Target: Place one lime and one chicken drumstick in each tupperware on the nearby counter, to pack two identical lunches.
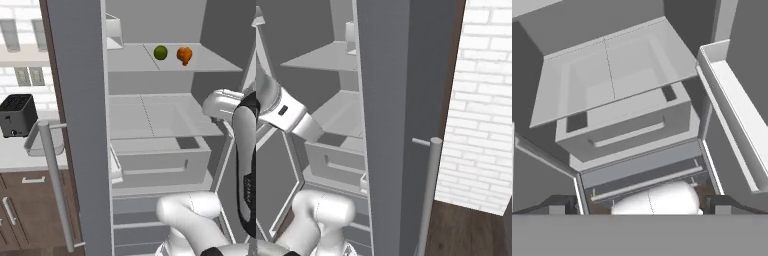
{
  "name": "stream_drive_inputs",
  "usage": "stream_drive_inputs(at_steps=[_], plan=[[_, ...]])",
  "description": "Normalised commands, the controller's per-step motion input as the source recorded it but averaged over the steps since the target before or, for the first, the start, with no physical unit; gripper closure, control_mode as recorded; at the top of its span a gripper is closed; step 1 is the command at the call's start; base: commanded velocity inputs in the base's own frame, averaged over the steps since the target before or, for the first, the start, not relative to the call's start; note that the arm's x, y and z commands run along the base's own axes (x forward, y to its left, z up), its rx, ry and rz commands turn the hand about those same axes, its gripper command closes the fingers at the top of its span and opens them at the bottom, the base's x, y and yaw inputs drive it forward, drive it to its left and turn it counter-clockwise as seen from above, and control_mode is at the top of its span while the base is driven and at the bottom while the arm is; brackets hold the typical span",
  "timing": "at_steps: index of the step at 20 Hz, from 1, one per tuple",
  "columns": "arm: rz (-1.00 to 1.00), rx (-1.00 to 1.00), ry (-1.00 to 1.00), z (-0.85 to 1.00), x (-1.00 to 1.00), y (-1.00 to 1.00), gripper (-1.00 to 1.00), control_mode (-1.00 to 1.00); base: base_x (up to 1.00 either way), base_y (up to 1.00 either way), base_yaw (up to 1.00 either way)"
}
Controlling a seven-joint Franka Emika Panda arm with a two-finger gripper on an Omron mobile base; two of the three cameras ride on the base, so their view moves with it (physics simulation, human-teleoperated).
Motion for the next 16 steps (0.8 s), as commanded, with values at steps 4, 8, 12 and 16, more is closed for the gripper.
stream_drive_inputs(at_steps=[4, 8, 12, 16], plan=[[0.0, -0.03, -0.03, 0.96, 1.0, -0.05, -1.0, -1.0, 0.0, 0.0, 0.0], [0.0, -0.07, -0.06, 0.93, 0.98, -0.07, -1.0, -1.0, 0.0, 0.0, 0.0], [0.0, -0.05, 0.03, 0.12, 1.0, -0.27, -1.0, -1.0, 0.0, 0.0, 0.0], [0.0, -0.04, 0.0, -0.37, 1.0, -0.35, -1.0, -1.0, 0.0, 0.0, 0.0]])
